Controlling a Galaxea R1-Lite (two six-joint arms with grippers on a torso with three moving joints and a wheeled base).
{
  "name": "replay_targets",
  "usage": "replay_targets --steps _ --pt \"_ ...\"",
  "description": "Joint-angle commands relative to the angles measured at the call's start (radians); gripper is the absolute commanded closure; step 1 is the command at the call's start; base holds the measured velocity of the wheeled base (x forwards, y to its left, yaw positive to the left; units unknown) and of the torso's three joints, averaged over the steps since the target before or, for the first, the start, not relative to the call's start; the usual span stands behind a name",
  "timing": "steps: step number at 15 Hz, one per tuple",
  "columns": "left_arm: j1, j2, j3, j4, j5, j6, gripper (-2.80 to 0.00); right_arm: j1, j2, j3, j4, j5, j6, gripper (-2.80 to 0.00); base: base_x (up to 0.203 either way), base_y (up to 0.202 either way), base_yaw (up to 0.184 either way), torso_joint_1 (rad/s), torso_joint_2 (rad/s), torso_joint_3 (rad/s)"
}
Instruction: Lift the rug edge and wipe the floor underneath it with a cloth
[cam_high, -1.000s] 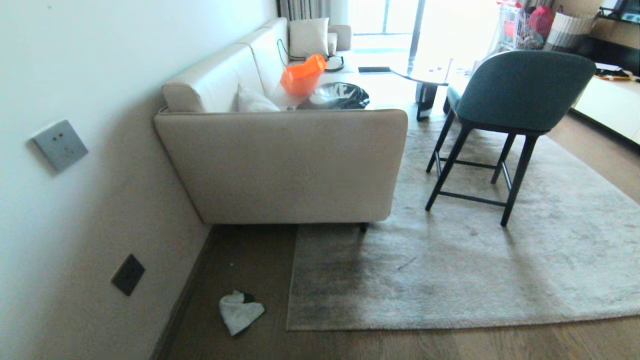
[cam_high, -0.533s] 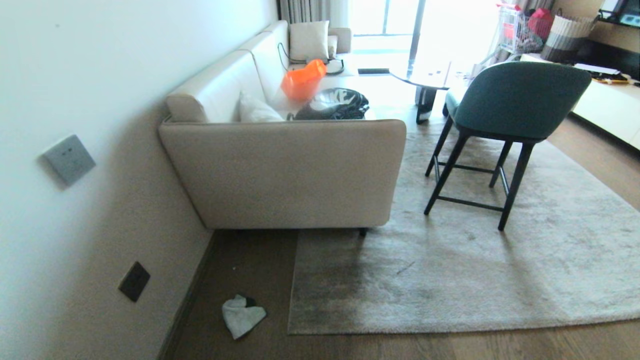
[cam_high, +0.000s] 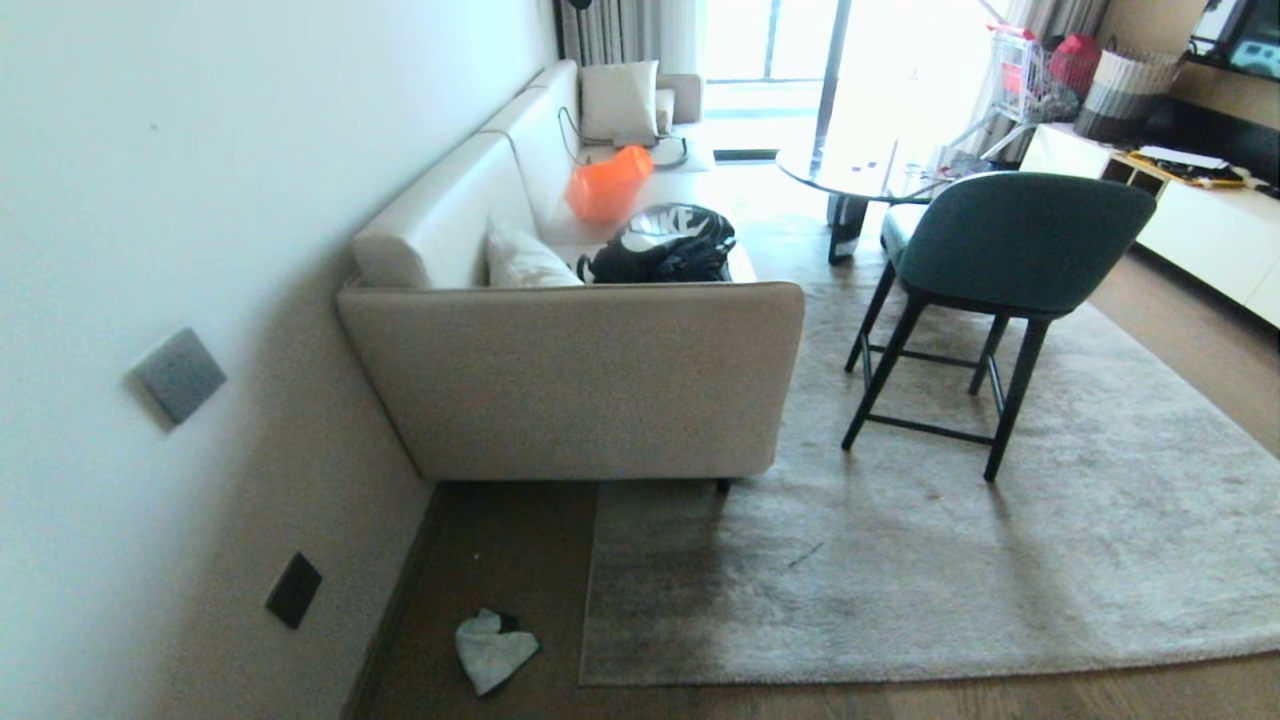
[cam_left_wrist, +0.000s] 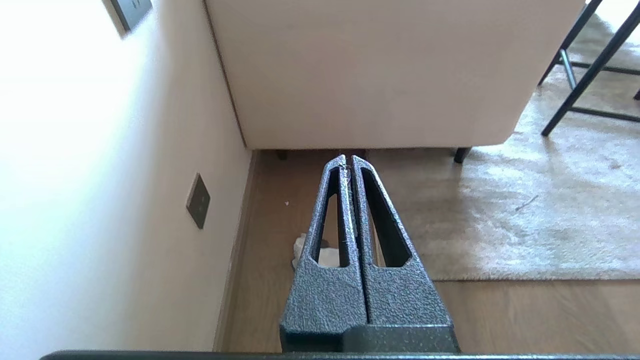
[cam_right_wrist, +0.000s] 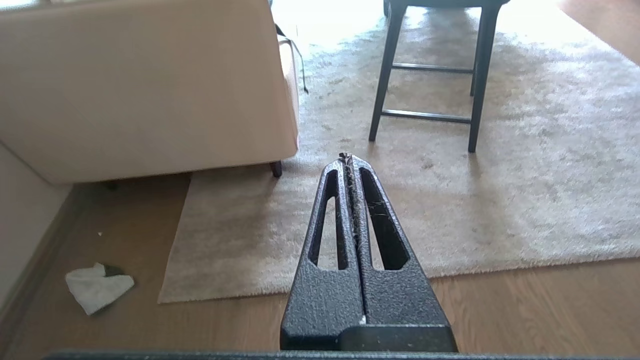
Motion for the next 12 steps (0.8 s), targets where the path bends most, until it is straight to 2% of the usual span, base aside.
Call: replay_targets --steps 1,12 --pt "0.0 0.0 0.0 0.0 0.0 0.0 0.0 0.0 0.002 0.0 -0.001 -0.001 0.0 0.0 0.0 0.0 0.0 0.118 -0.5 -0.377" --pt "0.0 0.0 0.0 0.0 0.0 0.0 0.0 0.0 0.002 0.0 -0.001 -0.001 0.0 0.0 0.0 0.0 0.0 0.164 -0.53 -0.364"
